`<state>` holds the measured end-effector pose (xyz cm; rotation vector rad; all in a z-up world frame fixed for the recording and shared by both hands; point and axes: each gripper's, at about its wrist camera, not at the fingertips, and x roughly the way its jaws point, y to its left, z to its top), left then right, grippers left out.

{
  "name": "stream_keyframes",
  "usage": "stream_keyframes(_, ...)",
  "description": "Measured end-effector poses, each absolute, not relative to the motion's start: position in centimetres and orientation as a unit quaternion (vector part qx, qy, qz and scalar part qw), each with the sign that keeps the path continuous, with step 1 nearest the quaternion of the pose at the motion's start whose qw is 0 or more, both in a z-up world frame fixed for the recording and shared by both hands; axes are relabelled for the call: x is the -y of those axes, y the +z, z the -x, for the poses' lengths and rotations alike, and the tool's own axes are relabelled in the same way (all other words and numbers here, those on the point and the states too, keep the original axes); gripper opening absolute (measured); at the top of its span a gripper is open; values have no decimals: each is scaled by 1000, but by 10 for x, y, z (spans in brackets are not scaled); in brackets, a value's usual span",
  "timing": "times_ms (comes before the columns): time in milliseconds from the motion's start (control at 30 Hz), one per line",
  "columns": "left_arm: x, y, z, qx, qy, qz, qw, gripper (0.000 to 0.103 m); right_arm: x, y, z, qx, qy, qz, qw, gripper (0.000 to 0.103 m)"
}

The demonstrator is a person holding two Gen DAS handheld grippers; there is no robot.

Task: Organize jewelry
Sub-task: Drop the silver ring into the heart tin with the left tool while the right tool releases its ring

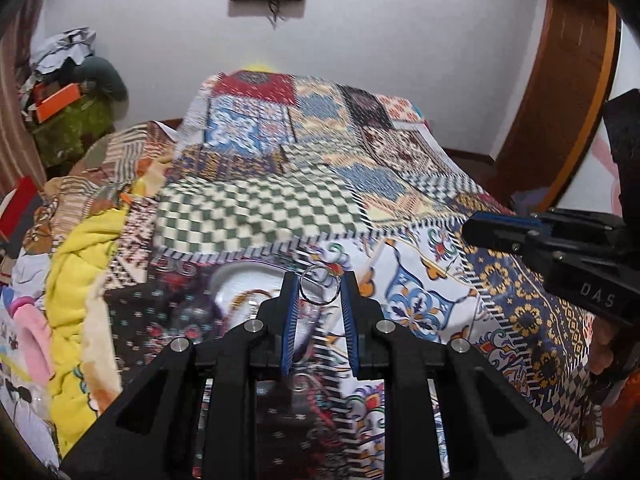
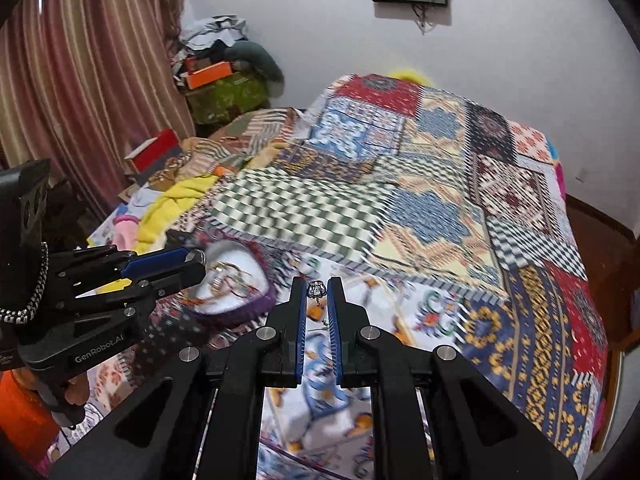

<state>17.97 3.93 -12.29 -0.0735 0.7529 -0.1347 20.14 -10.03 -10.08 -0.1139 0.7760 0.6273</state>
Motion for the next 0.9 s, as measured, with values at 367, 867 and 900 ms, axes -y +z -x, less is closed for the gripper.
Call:
stream_keyframes(367, -88, -106, -164, -335, -17, 49, 941, 20, 55, -95, -198, -362, 345, 57, 864, 9)
stream_keyframes(867, -92, -154, -179, -384, -35, 67, 920, 20, 21, -135, -209, -406, 360, 74, 837, 9)
stream_keyframes(900, -90, -156, -180, -386, -38, 67, 919, 20, 20, -138, -210, -408, 360, 74, 836, 9)
